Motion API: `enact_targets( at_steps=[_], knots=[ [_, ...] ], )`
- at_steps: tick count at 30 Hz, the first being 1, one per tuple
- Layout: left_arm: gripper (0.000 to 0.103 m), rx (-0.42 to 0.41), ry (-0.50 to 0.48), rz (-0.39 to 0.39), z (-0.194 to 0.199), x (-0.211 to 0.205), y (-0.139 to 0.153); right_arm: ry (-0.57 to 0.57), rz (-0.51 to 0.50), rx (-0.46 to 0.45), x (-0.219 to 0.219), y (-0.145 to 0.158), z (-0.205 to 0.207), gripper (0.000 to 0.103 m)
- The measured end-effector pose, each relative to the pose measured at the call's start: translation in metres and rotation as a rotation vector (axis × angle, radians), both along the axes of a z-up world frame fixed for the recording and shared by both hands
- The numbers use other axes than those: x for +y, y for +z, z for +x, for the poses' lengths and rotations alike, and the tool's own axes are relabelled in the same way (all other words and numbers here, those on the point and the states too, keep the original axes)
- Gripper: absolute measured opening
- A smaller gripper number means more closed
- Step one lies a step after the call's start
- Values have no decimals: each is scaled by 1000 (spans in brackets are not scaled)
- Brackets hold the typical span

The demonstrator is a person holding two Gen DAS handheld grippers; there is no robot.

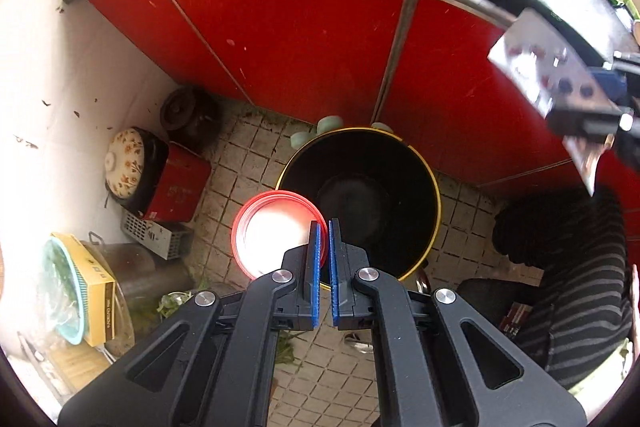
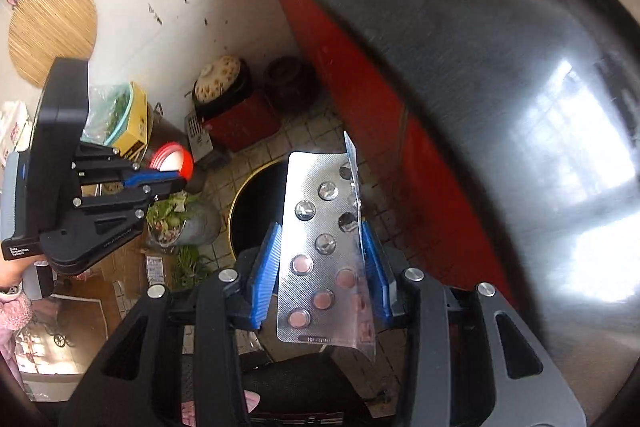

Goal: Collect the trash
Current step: 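Carry the red cap and blister pack down over the black trash bin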

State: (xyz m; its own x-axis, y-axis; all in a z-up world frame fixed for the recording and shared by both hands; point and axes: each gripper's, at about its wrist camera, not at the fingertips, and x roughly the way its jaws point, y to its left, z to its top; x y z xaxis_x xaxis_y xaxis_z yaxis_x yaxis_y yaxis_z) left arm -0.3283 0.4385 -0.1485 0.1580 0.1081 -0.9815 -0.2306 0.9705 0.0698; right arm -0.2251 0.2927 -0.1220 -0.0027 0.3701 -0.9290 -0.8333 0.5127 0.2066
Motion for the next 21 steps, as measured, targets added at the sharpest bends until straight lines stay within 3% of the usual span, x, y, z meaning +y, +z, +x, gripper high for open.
enact_targets(
  at_steps=[7,21],
  knots=[
    [3,36,-5,-56,1,11,-45,3,-72,61,29,-58,-19,40],
    [3,115,7,-182,6,12,-146,21,-186,254,44,-170,-40,40]
  ],
)
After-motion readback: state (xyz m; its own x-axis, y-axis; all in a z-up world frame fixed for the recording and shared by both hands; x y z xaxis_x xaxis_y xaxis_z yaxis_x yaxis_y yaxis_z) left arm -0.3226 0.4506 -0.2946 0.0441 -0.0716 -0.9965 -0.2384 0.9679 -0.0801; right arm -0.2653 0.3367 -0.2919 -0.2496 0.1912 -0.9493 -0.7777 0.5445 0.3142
